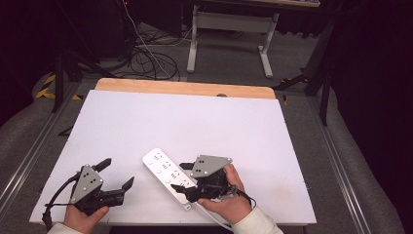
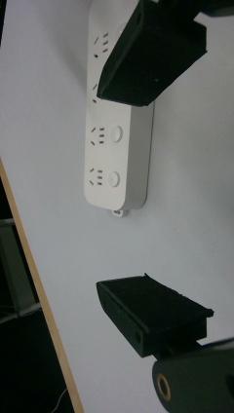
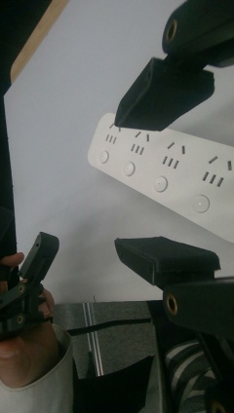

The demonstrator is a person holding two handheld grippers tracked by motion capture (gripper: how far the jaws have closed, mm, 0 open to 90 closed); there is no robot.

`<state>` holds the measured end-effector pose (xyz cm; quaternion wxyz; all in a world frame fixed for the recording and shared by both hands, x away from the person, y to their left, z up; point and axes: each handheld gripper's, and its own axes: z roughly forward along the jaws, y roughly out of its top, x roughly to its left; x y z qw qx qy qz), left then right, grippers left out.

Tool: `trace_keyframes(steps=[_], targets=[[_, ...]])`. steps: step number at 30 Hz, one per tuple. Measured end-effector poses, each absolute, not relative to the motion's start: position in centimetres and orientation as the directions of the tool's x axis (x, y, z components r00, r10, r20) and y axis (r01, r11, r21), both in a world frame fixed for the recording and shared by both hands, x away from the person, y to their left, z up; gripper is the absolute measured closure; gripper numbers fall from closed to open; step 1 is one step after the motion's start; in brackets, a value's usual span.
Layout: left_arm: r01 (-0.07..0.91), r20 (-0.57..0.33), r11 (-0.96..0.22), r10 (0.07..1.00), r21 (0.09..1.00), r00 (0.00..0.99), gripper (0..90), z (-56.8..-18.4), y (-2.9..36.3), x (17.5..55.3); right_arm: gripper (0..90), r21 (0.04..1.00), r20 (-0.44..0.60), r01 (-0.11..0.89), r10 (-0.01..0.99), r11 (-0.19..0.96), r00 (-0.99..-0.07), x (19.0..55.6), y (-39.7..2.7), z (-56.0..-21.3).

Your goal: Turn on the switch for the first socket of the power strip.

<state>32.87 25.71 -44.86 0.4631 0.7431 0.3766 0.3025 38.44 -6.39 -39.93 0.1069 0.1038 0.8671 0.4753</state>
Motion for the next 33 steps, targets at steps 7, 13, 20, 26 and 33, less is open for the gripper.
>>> trace_keyframes(steps=[7, 13, 20, 26, 33], targets=[[0.278, 0.106, -0.292, 0.840, 0.915, 0.532, 12.1, -44.8, 25.8, 32.8, 24.4, 0.858, -0.089, 0.086, 0.313, 0.506, -0.946, 38.5, -7.0, -39.3], [0.279, 0.101, -0.286, 0.841, 0.916, 0.531, 12.0, -44.8, 25.9, 32.8, 19.5, 0.879, -0.093, 0.087, 0.348, 0.468, -0.933, 38.6, -8.1, -38.5], [0.280, 0.110, -0.294, 0.843, 0.914, 0.527, 12.1, -44.7, 26.0, 32.8, 11.6, 0.879, -0.115, 0.072, 0.356, 0.471, -0.927, 38.7, -10.2, -37.9], [0.278, 0.116, -0.298, 0.844, 0.913, 0.524, 12.1, -44.6, 26.0, 32.8, 14.2, 0.893, -0.095, 0.109, 0.421, 0.437, -0.902, 39.4, -12.8, -37.6], [0.277, 0.121, -0.301, 0.845, 0.913, 0.521, 12.1, -44.5, 26.2, 32.7, 6.8, 0.897, -0.076, 0.169, 0.518, 0.409, -0.852, 40.0, -15.8, -38.1]])
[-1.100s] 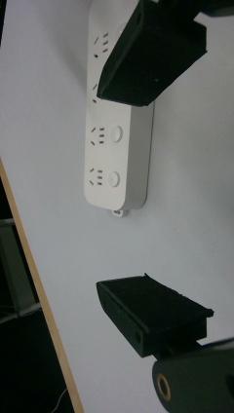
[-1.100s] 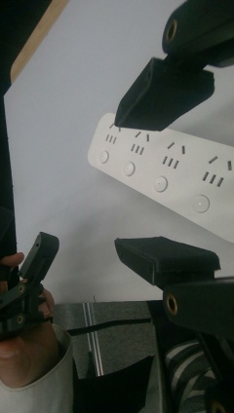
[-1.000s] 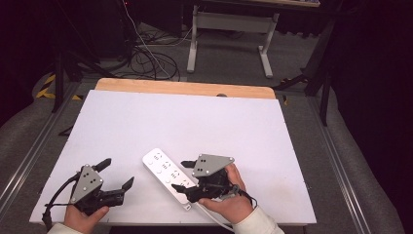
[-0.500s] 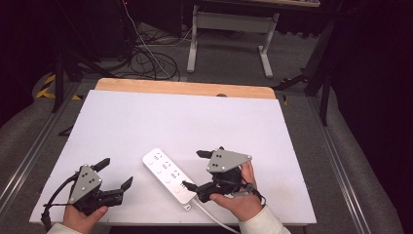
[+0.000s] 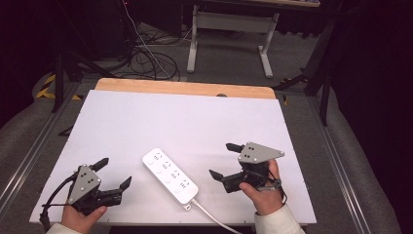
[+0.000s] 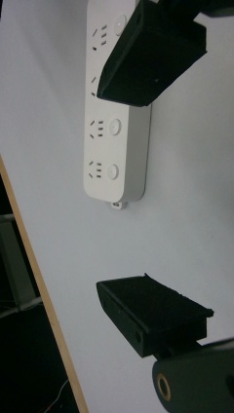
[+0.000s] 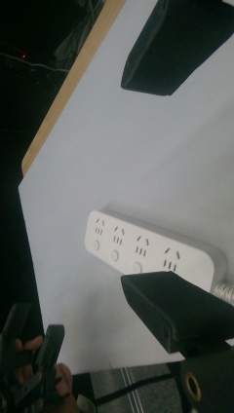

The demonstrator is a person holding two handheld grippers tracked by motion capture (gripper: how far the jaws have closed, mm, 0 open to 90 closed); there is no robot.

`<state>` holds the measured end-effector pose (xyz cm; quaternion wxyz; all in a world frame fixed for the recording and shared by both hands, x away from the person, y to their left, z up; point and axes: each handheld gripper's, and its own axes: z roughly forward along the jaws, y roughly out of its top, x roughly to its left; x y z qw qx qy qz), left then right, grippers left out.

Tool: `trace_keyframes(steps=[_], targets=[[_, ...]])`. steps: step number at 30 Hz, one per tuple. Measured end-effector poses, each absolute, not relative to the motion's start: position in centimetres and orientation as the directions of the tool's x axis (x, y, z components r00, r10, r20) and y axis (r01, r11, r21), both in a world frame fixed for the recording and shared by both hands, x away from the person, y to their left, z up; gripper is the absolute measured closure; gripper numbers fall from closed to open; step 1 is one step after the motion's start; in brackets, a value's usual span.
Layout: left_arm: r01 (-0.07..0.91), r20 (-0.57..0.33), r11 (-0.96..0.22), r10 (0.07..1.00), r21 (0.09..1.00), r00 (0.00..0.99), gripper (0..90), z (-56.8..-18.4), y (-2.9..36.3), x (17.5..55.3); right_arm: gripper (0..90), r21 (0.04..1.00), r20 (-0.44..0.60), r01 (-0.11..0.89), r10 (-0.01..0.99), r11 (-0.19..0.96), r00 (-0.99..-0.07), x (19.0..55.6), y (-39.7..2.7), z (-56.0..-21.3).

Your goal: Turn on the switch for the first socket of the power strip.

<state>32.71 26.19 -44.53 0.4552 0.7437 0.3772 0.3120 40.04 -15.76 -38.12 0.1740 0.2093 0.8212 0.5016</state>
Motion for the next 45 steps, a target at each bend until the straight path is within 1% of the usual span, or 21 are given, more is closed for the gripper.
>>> trace_keyframes(steps=[1, 5, 11, 17, 22, 28, 31, 34, 39, 45], targets=[[0.277, 0.119, -0.298, 0.846, 0.913, 0.520, 12.1, -44.5, 26.2, 32.7, 3.5, 0.896, -0.074, 0.176, 0.529, 0.407, -0.846, 40.2, -16.2, -38.3], [0.278, 0.114, -0.293, 0.848, 0.915, 0.518, 12.1, -44.5, 26.3, 32.7, 3.9, 0.882, -0.086, 0.189, 0.543, 0.432, -0.836, 40.5, -17.9, -39.2], [0.280, 0.101, -0.285, 0.843, 0.917, 0.529, 10.6, -44.3, 26.6, 32.7, 3.3, 0.853, -0.073, 0.237, 0.556, 0.465, -0.828, 41.1, -19.8, -40.8], [0.283, 0.086, -0.269, 0.847, 0.921, 0.524, 10.4, -44.2, 27.0, 32.7, 3.3, 0.847, -0.041, 0.289, 0.596, 0.447, -0.802, 41.6, -21.0, -42.6], [0.281, 0.085, -0.268, 0.845, 0.922, 0.528, 10.0, -44.2, 27.4, 32.8, 3.3, 0.846, -0.013, 0.312, 0.603, 0.432, -0.798, 41.8, -22.1, -43.8], [0.284, 0.080, -0.266, 0.844, 0.921, 0.531, 9.9, -44.3, 27.7, 32.9, 3.0, 0.847, -0.001, 0.321, 0.604, 0.425, -0.797, 41.7, -23.3, -45.0], [0.288, 0.069, -0.258, 0.842, 0.922, 0.535, 10.0, -44.5, 27.7, 33.0, 3.0, 0.835, 0.016, 0.350, 0.619, 0.424, -0.786, 41.7, -23.8, -45.7], [0.284, 0.086, -0.274, 0.841, 0.919, 0.534, 10.1, -44.6, 27.7, 33.1, 3.0, 0.826, 0.021, 0.364, 0.622, 0.431, -0.783, 41.6, -24.2, -46.5], [0.288, 0.088, -0.279, 0.840, 0.916, 0.535, 10.1, -44.7, 27.6, 33.1, 3.0, 0.792, 0.023, 0.402, 0.637, 0.459, -0.771, 41.5, -25.0, -48.0], [0.289, 0.090, -0.279, 0.843, 0.916, 0.530, 10.1, -44.8, 27.6, 33.3, 3.0, 0.796, 0.029, 0.402, 0.636, 0.452, -0.771, 41.1, -25.1, -48.0]])
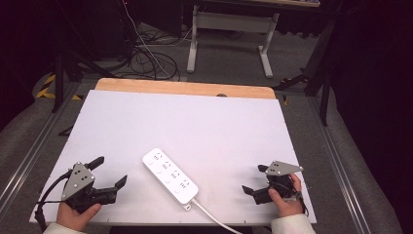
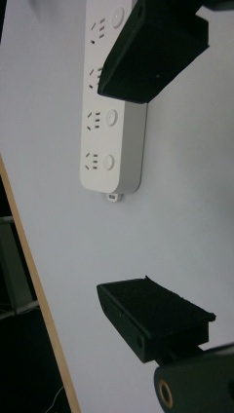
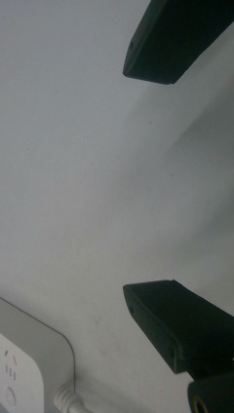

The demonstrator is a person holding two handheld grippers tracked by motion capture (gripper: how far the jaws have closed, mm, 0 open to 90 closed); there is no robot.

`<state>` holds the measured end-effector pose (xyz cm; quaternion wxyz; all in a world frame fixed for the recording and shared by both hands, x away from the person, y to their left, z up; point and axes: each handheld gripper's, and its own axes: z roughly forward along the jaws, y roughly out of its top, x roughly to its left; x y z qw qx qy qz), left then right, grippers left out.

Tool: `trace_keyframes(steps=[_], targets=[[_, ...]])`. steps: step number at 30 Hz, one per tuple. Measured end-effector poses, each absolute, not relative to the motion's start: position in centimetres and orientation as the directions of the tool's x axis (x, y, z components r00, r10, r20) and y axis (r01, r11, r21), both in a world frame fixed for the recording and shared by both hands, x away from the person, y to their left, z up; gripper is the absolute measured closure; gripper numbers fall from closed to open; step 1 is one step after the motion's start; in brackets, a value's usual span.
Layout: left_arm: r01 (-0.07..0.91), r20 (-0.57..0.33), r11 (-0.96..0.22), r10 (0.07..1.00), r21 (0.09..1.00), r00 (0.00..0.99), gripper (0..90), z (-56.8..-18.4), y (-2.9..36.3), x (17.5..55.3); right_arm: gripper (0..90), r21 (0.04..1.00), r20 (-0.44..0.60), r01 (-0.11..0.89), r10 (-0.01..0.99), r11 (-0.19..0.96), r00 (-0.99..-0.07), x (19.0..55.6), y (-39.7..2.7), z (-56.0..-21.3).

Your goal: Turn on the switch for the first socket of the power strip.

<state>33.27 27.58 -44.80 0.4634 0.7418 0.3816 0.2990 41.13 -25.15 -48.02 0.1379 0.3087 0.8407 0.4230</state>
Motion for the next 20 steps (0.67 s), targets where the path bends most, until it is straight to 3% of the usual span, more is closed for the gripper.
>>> trace_keyframes(steps=[5, 14, 20], targets=[[0.271, 0.120, -0.296, 0.847, 0.916, 0.519, 10.0, -44.75, 27.50, 33.13, 3.1, 0.814, -0.006, 0.363, 0.631, 0.455, -0.776, 40.84, -24.94, -47.55], [0.285, 0.056, -0.246, 0.838, 0.926, 0.542, 9.8, -44.61, 27.74, 33.13, 3.1, 0.824, -0.040, 0.327, 0.622, 0.463, -0.782, 40.53, -24.72, -47.21], [0.273, 0.093, -0.280, 0.835, 0.920, 0.542, 9.7, -44.74, 27.73, 33.21, 3.1, 0.819, -0.045, 0.326, 0.621, 0.471, -0.783, 40.56, -24.63, -47.27]])
